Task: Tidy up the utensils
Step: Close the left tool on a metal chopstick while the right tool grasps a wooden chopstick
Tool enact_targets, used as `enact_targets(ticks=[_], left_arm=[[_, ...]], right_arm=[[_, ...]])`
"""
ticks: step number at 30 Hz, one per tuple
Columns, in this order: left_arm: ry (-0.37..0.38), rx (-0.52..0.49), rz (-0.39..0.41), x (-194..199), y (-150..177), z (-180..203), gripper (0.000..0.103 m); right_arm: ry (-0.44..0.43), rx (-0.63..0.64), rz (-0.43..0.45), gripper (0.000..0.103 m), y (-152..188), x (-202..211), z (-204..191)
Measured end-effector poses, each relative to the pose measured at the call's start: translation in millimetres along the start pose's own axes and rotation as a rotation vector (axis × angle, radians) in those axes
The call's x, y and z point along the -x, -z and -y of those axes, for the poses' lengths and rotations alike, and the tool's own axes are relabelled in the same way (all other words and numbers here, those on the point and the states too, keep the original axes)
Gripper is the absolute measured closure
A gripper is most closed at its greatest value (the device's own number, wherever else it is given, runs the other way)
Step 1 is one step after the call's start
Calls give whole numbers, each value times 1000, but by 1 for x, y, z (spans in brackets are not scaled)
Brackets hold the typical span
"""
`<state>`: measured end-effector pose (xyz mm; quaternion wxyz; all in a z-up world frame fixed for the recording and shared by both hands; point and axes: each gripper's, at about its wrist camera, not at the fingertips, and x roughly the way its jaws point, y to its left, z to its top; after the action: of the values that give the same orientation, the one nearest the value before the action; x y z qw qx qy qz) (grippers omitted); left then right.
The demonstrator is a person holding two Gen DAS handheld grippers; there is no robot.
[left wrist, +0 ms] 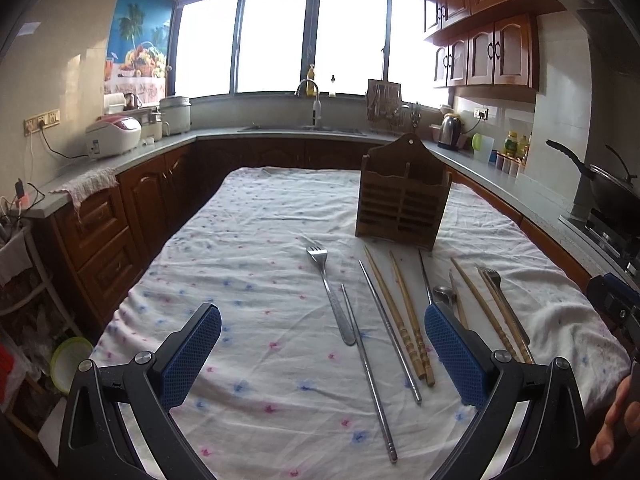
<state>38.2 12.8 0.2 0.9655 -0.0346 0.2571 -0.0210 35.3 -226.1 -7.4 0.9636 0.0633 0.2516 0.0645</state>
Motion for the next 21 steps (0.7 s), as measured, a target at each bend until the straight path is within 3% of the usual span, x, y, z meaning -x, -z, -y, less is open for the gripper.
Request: enact_targets(ticks=[4,7,10,15,21], left_arm=[[10,-21,-28,-13,-8,3,2],[34,-29,-64,-29,-18,5,5],[47,-26,-103,-47,-28,6,15],[78,2,-186,-84,-45,2,31],[102,12,-294,-126,-59,3,52]], right_arm=[[-6,-23,-32,1,-5,-13,8],[-18,-45,-65,6,-10,-28,13],[-28,-59,-109,17,-15,-47,17],[-40,-78,-198,44,-17,-81,23],[-36,-89,-301,61,-16,-119,29]])
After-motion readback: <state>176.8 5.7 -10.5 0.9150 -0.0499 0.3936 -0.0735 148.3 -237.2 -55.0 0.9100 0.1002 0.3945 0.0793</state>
